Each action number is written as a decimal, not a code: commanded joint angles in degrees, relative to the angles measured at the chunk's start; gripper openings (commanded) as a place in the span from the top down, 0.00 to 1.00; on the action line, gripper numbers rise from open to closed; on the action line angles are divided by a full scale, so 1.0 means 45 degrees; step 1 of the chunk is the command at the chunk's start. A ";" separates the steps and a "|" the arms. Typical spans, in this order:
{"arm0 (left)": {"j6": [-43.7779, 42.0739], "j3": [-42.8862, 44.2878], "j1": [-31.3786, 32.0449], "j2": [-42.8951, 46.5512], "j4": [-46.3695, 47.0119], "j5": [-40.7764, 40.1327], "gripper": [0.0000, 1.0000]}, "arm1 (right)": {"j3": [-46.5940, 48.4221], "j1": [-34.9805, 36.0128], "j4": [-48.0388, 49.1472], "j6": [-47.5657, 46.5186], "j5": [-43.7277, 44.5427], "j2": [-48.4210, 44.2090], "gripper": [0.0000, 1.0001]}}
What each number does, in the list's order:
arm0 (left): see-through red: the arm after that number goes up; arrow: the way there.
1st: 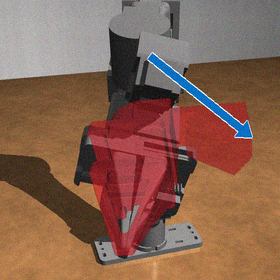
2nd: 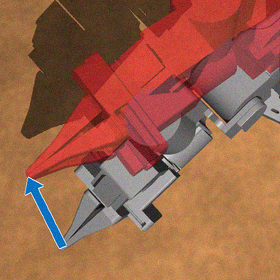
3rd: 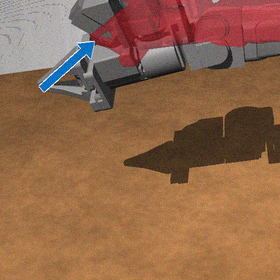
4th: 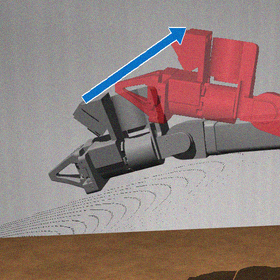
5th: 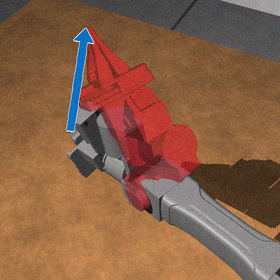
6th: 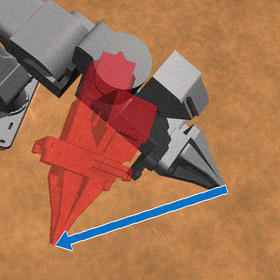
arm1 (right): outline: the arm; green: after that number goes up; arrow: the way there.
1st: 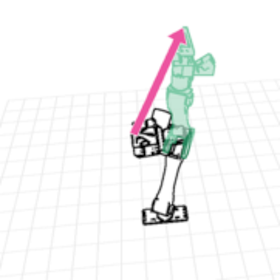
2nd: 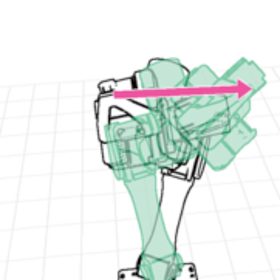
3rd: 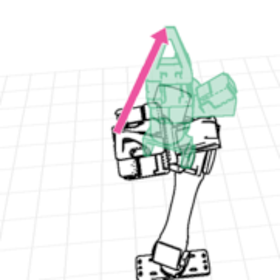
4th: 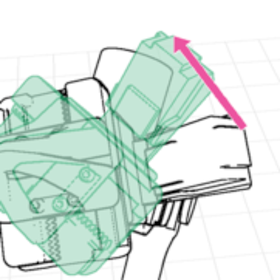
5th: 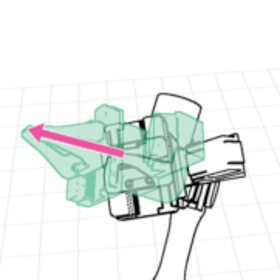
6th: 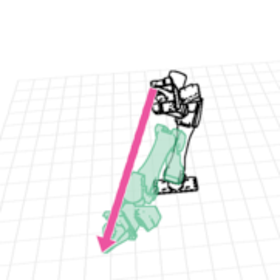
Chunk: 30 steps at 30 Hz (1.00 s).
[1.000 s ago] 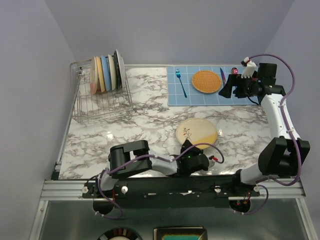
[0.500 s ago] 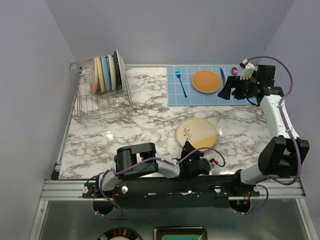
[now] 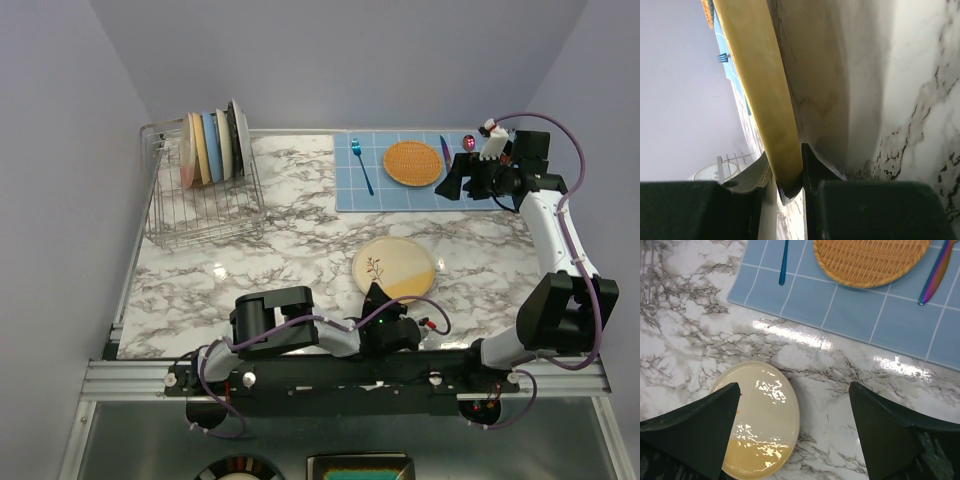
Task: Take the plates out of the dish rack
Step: Place the plate at the center of the board.
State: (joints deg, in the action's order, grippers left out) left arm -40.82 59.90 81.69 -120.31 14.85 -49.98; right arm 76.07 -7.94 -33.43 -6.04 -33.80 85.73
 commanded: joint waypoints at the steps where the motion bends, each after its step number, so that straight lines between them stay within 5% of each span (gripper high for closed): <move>1: 0.2117 -0.0615 0.0186 -0.1057 -0.2187 0.4015 0.80 | -0.0206 -0.0051 0.0261 -0.0083 -0.0223 0.0128 0.01; 3: 0.2137 -0.0693 0.0206 -0.0901 -0.2148 0.4074 0.68 | -0.0206 -0.0051 0.0280 -0.0102 -0.0204 0.0147 0.01; 12: 0.2195 -0.1006 0.0381 -0.0472 -0.2460 0.4543 0.48 | -0.0245 -0.0051 0.0319 -0.0083 -0.0145 0.0089 0.01; 30: 0.2508 -0.1221 0.0596 0.0603 -0.4216 0.6590 0.45 | -0.0206 -0.0070 0.0280 0.0015 -0.0125 0.0030 0.01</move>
State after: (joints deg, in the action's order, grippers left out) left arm -36.75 58.57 82.72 -114.37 8.99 -40.77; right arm 75.66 -7.94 -33.01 -6.02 -33.80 85.73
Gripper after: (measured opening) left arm 0.533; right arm 0.988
